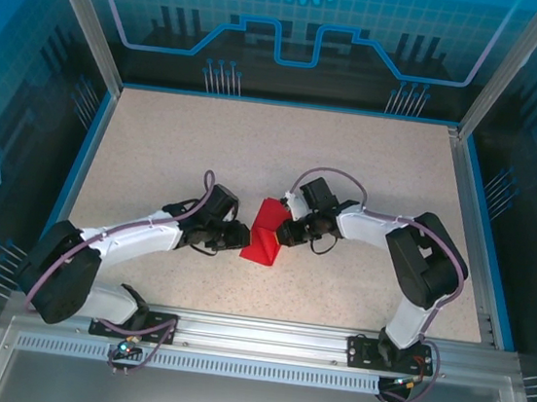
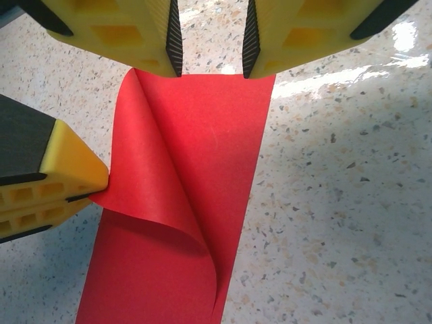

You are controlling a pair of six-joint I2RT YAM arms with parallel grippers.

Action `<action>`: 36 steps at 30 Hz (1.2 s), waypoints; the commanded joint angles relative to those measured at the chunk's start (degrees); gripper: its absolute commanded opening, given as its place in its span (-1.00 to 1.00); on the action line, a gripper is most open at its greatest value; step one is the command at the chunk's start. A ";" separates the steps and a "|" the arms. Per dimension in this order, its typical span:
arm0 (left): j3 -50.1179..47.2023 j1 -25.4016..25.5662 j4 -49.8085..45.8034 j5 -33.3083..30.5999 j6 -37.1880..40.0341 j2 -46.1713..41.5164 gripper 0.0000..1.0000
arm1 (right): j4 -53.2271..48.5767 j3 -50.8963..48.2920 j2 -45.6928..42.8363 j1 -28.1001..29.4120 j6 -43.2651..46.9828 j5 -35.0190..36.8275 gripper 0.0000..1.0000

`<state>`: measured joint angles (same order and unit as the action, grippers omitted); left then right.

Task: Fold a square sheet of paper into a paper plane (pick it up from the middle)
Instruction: Fold the triangle a second time at the center of the table.

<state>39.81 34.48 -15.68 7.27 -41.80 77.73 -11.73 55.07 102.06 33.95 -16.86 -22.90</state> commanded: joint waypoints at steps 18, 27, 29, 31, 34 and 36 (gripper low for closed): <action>2.47 0.98 0.03 -0.93 -1.31 1.98 -0.36 | -5.59 1.79 0.44 -0.69 -1.69 2.43 -0.83; 2.53 1.20 0.04 -1.20 -1.49 2.07 -0.36 | -6.49 2.19 0.96 -0.76 -3.34 4.09 -0.83; 2.79 1.35 0.07 -1.19 -1.45 2.16 -0.37 | -6.23 2.26 1.28 -0.73 -3.43 4.05 -0.83; 2.84 1.31 0.04 -1.20 -1.44 2.25 -0.37 | -6.03 2.36 1.62 -0.76 -3.50 3.79 -0.83; 2.91 1.41 0.19 -1.16 -1.46 2.42 -0.37 | -6.03 2.66 1.92 -0.78 -3.60 3.63 -0.82; 2.99 1.41 0.30 -1.07 -1.51 2.64 -0.37 | -6.09 2.76 2.19 -0.73 -3.62 3.90 -0.83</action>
<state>40.82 35.40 -15.51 6.85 -42.15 79.53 -16.95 56.16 102.98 33.95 -19.73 -19.29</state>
